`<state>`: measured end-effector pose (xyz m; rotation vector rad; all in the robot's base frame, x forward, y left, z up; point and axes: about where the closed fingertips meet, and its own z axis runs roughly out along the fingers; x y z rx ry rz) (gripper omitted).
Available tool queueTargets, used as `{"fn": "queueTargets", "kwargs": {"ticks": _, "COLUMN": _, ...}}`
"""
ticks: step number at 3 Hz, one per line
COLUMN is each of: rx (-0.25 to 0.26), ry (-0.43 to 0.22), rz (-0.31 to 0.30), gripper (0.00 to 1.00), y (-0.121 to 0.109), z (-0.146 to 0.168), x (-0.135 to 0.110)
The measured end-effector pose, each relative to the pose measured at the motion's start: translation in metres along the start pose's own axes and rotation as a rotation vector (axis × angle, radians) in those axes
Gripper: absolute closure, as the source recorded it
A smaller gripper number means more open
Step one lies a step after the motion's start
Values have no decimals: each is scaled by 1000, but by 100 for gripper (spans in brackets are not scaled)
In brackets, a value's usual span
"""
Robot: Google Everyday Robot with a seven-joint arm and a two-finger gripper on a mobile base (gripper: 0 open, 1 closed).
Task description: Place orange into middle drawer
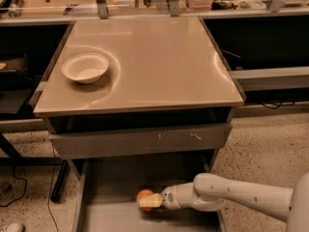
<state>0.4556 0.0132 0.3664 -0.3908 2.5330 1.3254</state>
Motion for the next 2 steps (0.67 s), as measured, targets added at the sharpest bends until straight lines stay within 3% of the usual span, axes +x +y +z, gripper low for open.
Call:
{"fn": "queueTargets", "kwargs": {"ticks": 1, "rx": 0, "ry": 0, "rz": 0, "gripper": 0, "y": 0, "z": 0, "x": 0}}
{"fn": "queueTargets", "kwargs": {"ticks": 2, "rx": 0, "ry": 0, "rz": 0, "gripper": 0, "y": 0, "z": 0, "x": 0}}
